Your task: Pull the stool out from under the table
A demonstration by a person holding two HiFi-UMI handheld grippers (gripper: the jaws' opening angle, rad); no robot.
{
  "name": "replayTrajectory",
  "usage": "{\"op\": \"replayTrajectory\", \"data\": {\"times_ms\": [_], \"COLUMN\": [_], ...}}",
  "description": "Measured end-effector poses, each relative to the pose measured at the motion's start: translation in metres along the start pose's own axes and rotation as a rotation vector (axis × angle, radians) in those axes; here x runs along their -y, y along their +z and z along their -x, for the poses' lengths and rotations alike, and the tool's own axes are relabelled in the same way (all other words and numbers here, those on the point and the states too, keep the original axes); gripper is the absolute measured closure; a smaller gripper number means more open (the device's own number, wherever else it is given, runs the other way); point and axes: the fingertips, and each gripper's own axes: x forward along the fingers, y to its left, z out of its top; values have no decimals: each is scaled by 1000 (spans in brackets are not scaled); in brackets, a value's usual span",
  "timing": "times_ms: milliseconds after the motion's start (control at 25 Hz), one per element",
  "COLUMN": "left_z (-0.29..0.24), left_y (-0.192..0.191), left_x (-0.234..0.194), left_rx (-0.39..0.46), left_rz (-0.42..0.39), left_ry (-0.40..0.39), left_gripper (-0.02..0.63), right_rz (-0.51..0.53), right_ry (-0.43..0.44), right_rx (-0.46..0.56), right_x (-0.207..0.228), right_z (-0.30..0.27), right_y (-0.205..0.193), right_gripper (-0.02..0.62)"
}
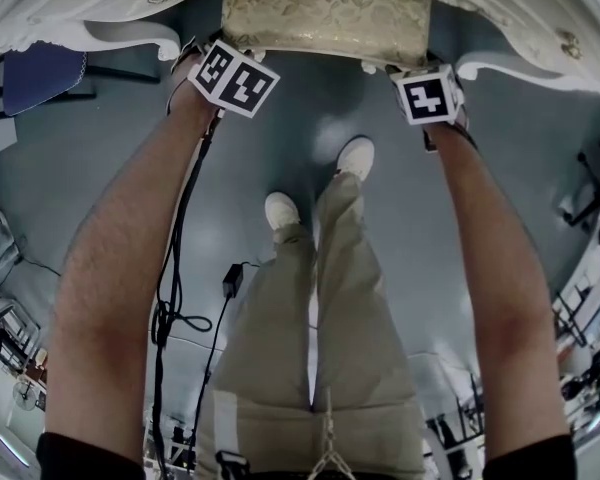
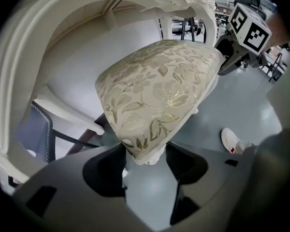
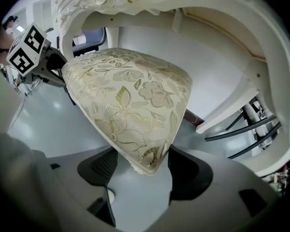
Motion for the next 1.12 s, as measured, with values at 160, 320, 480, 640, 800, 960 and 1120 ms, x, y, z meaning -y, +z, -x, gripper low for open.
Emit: {"op": "replayTrajectory", "data": {"times_ms": [160,320,480,640,800,960,1120], "left_z": [3,8,14,18,26,35,44], "left_y": [-9,-19,-33,-49,-64,-81,-93], "left_x": [5,14,25,34,51,64,82], "left_rx": [-4,-3,-10,-18,-29,-37,-33], "left_rz": [-2,2,2,3,7,19,25], "left_ry": [-7,-10,-21,-35,-53,-66,-71], "left_gripper": [345,345,345,347,350,351,353], "right_rz": [-8,-9,-2,-4,-1,12,16], "right_ry": [2,-12,-15,-16,-8,-8,0], "right_rx": [-8,-20,-28,-44,-55,-74,-89], "right_x": [-10,-17,-26,-38,-49,-60,-69], "right_z": [3,8,12,15,21,28,35], "right_y": [-9,-19,-31,-44,-63,-78,-99], "right_gripper": [272,272,272,273,273,273,273]}}
